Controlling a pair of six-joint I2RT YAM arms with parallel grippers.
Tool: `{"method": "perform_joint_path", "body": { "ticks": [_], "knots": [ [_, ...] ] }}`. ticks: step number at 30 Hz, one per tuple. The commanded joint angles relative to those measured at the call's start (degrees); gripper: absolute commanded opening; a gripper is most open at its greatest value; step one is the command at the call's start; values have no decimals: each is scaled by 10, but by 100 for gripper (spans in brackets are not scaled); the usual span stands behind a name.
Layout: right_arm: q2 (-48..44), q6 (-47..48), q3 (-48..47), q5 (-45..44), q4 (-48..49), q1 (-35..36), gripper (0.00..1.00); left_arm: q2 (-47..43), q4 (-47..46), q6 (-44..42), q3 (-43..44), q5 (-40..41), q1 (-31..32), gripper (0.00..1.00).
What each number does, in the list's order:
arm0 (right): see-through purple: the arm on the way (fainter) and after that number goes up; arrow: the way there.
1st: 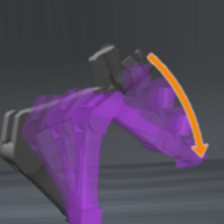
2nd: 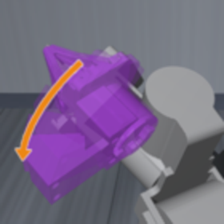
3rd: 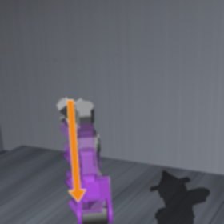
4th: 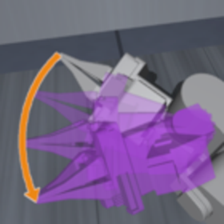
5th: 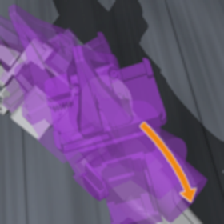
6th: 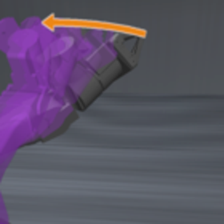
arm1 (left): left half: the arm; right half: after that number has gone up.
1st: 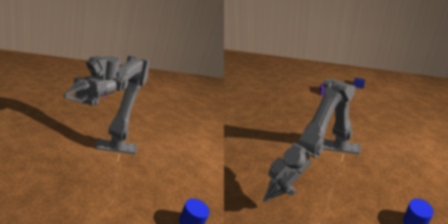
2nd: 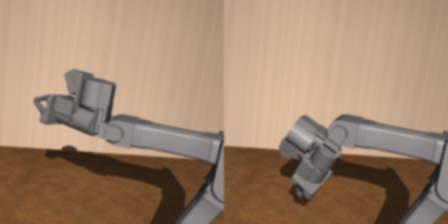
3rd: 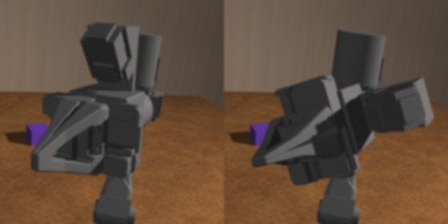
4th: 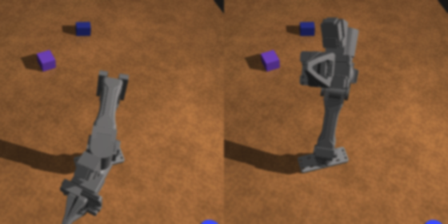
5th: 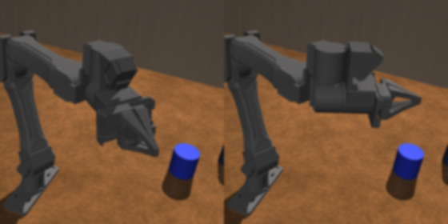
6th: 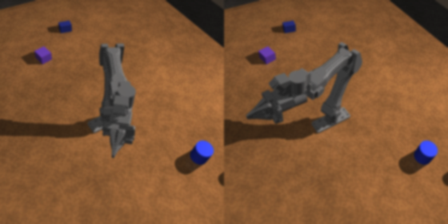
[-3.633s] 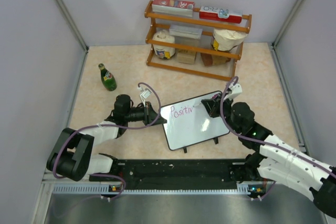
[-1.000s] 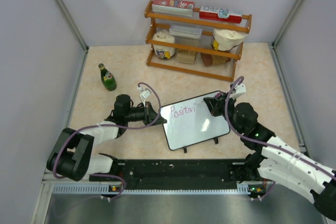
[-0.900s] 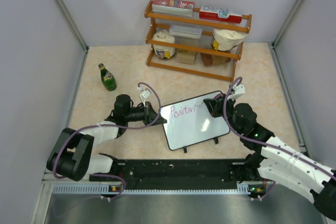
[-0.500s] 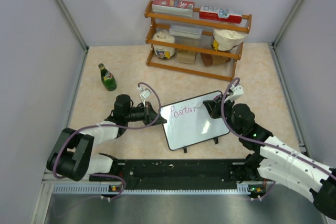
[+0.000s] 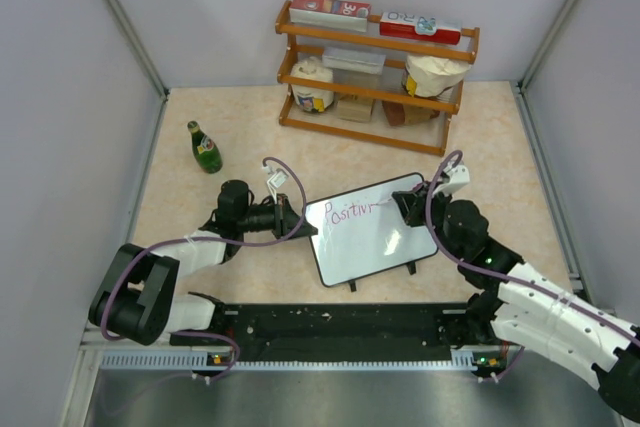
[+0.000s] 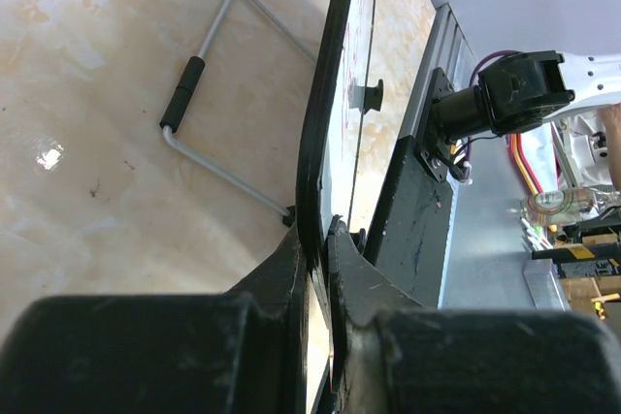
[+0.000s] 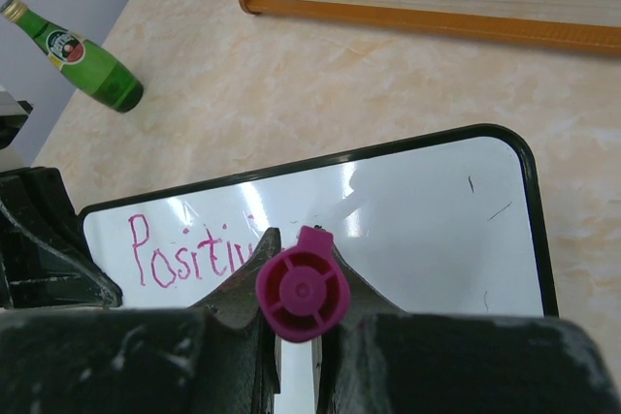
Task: Write a sentence on the whiteboard
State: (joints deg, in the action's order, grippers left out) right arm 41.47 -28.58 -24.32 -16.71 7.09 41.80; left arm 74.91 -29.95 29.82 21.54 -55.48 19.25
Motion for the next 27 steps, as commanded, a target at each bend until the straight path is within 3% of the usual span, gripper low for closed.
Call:
{"method": "perform_joint_path", "body": {
  "ticks": [1,27],
  "knots": [
    [-6,8,-1,-28,-16,-10,0,7,11,-53,-1,40,3,0],
    [21,1,-34,4,48,-11,0,7,12,-54,-1,39,3,0]
  ]
}}
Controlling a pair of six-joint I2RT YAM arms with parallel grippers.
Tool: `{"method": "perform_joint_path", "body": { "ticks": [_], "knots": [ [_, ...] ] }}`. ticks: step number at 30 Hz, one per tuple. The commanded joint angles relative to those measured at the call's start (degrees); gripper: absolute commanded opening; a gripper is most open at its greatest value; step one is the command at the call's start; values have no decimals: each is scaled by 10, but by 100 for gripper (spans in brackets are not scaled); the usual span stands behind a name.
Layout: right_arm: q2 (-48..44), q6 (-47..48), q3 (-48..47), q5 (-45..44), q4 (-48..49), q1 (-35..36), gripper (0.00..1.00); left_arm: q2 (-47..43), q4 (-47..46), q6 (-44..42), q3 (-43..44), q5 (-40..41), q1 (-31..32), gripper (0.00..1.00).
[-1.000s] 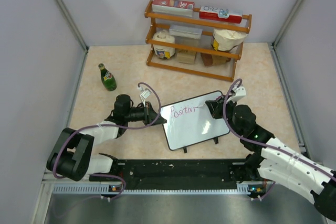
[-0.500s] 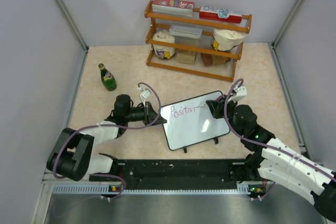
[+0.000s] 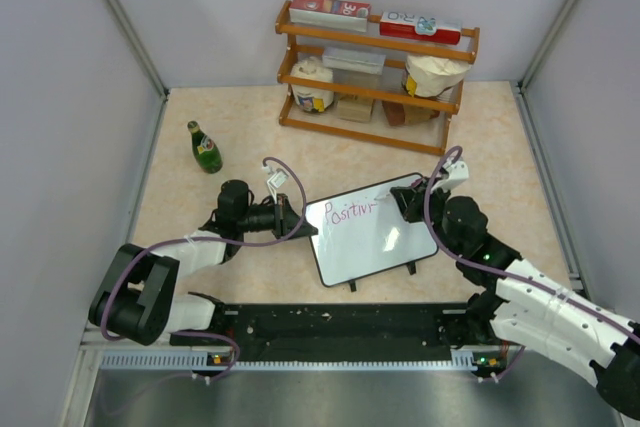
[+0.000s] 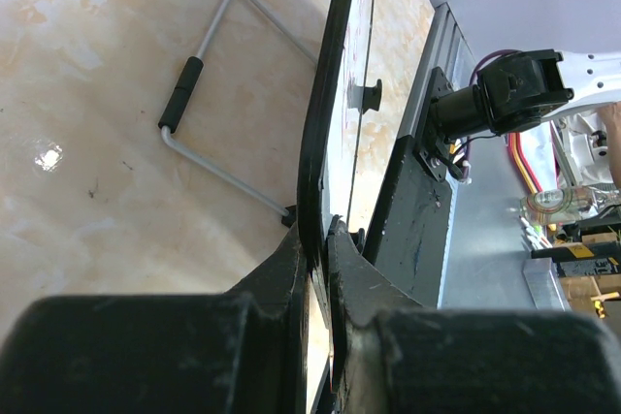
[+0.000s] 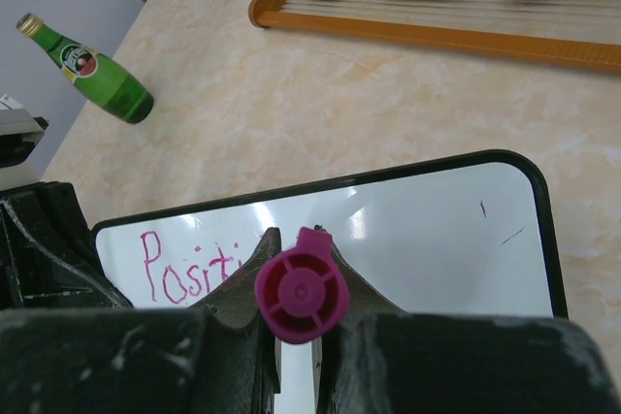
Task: Write a sentence on the whiteboard
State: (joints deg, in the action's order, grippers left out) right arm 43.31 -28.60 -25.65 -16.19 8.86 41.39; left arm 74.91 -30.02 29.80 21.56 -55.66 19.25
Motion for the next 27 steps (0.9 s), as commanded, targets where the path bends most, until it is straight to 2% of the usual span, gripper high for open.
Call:
{"method": "perform_joint_path", "body": {
  "ticks": [1,27],
  "knots": [
    [4,-1,-20,-2,27,-7,0,7,12,-54,-1,41,3,0],
    [-38,-15,52,20,-34,-7,0,6,15,-55,-1,42,2,0]
  ]
}}
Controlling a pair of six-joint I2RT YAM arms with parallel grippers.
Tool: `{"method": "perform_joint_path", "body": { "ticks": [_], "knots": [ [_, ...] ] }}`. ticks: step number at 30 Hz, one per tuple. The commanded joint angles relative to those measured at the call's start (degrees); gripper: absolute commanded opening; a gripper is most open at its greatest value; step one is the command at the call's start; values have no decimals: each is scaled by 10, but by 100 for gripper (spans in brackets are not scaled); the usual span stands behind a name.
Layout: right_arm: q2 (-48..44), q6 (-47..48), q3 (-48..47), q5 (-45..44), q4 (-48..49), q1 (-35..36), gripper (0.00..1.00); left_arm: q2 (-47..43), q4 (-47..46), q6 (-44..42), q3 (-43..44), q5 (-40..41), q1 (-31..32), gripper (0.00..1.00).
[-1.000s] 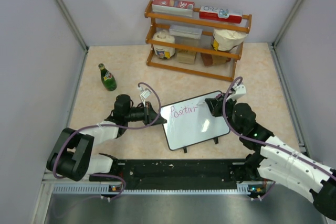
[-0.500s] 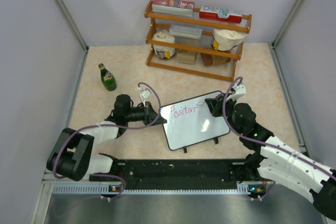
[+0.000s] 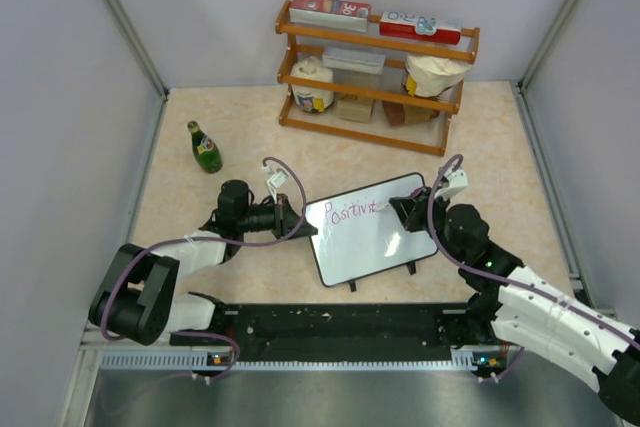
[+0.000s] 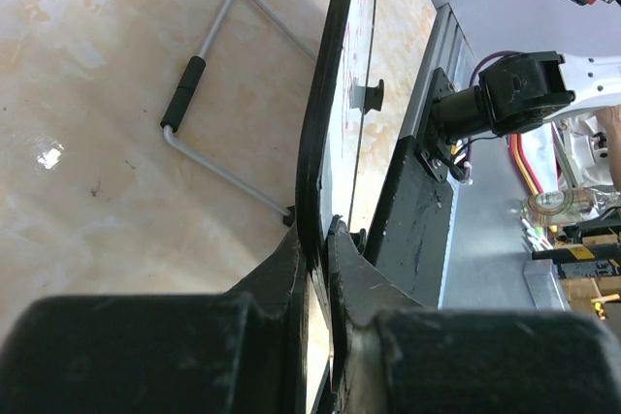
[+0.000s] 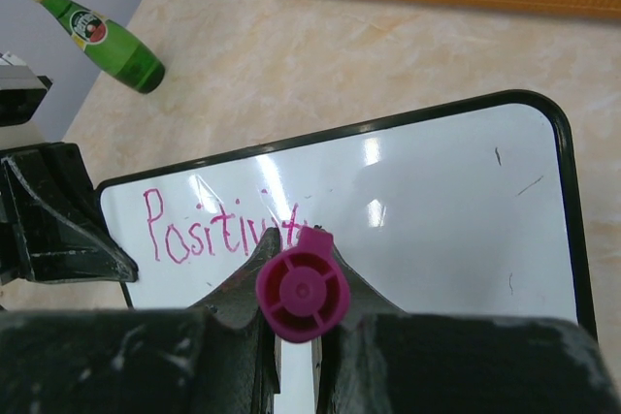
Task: Write a sentence on the whiteboard
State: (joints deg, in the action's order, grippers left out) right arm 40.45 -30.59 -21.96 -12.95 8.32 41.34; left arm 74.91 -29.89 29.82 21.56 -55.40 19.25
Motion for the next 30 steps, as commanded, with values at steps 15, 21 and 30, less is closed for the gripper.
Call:
{"method": "perform_joint_path", "body": {
  "ticks": [15,21,30],
  "knots": [
    [-17,32,-33,-55,-32,-6,0,8,13,-55,-1,41,3,0],
    [-17,40,-56,-42,-23,-6,0,8,13,-54,0,40,3,0],
    [13,50,-71,-40,-12,-8,0,8,13,-54,0,40,2,0]
  ]
}}
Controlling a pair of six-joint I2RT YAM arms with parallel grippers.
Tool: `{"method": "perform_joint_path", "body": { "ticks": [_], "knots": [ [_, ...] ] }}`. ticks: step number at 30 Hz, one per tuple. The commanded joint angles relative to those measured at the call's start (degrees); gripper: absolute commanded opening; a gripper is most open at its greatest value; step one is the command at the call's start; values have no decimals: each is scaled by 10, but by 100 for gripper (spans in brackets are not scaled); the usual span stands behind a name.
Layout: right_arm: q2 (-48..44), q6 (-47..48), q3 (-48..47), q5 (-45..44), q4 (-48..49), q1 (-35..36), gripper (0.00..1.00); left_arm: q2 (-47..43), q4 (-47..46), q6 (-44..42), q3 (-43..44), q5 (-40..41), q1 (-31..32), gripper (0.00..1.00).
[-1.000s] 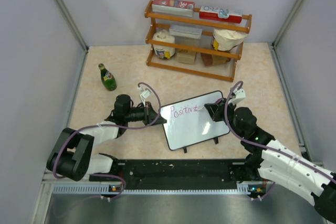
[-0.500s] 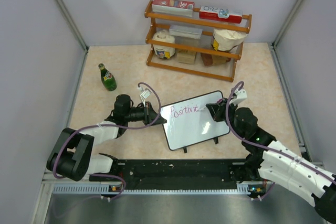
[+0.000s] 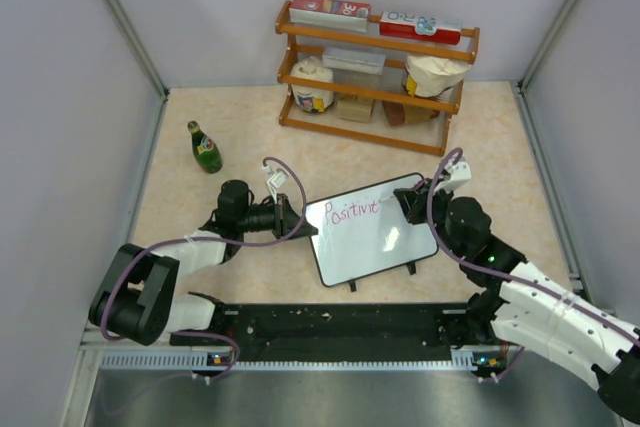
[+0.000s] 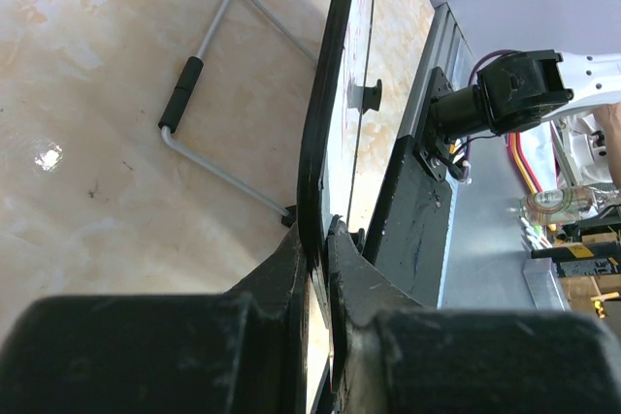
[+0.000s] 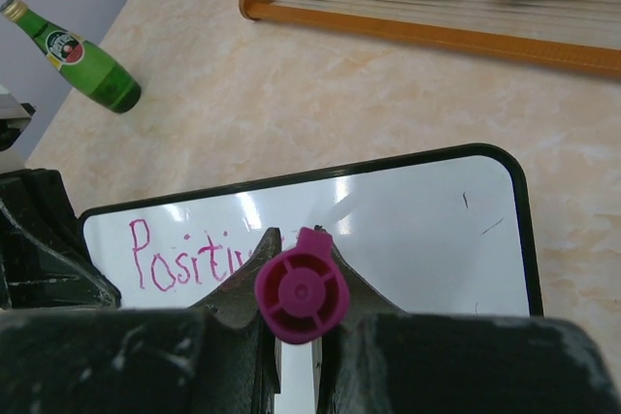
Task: Write a sentence on the whiteboard
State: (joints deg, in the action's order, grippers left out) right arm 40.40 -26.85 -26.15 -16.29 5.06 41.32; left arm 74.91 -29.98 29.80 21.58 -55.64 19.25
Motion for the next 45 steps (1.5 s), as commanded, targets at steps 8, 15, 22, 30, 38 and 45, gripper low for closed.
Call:
{"method": "perform_joint_path", "body": {
  "ticks": [8,15,22,30,38,45],
  "knots": [
    [13,7,-7,-1,11,-14,0,9,13,-54,0,42,3,0],
    [-12,7,15,1,-26,-14,0,9,12,-54,0,42,3,0],
    [-38,0,42,0,-47,-14,0,11,12,-54,0,42,3,0],
    [-50,-2,-2,1,-46,-14,0,12,12,-54,0,41,3,0],
    [-30,9,-38,-14,-24,-14,0,10,13,-54,0,41,3,0],
    [4,14,-29,-22,-1,-15,0,8,14,-55,0,42,3,0]
  ]
}}
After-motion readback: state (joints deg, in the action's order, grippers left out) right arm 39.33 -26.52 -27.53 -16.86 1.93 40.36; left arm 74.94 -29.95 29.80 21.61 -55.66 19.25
